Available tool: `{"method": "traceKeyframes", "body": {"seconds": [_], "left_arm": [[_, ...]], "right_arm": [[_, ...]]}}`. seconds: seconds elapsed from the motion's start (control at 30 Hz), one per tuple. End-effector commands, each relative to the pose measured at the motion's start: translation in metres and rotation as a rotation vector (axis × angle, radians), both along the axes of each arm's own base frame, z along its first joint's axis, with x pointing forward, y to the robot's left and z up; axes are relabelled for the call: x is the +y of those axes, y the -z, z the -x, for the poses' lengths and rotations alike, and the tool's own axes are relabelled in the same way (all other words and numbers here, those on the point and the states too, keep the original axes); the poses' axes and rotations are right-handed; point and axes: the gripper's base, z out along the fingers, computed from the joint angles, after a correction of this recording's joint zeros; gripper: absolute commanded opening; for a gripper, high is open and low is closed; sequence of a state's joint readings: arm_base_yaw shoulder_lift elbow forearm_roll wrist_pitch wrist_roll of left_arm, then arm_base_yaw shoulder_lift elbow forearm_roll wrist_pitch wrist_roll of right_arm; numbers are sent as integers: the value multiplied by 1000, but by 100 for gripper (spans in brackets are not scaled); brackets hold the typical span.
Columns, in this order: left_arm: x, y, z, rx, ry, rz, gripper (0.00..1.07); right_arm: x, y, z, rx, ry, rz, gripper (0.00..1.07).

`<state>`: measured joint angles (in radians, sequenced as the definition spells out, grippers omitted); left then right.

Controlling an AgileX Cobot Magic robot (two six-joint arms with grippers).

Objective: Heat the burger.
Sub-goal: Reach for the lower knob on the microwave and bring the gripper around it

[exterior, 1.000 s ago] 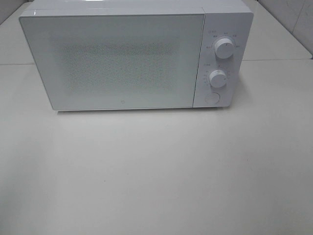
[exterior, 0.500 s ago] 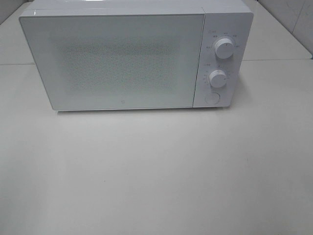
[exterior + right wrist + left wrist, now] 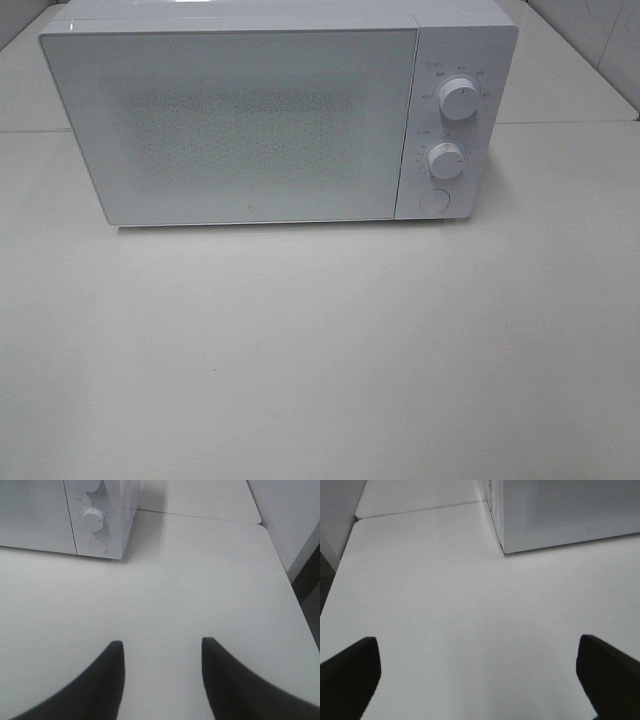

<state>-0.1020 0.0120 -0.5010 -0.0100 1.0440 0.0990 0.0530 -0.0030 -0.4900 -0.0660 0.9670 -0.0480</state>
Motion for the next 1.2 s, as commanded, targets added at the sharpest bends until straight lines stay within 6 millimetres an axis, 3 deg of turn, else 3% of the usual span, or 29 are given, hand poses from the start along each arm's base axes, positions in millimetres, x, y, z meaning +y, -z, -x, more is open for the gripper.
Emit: {"method": "traceKeyframes", "body": {"seconds": [0.03, 0.53, 1.2], "left_arm": [[1, 0, 6, -50, -10, 10, 102], [0, 0, 6, -50, -97, 27, 102], [0, 0, 6, -48, -87, 26, 102]], "right_arm": [[0, 0, 4, -34, -1, 0, 50], [0, 0, 4, -34, -2, 0, 50], [0, 0, 4, -34, -2, 0, 50]]}}
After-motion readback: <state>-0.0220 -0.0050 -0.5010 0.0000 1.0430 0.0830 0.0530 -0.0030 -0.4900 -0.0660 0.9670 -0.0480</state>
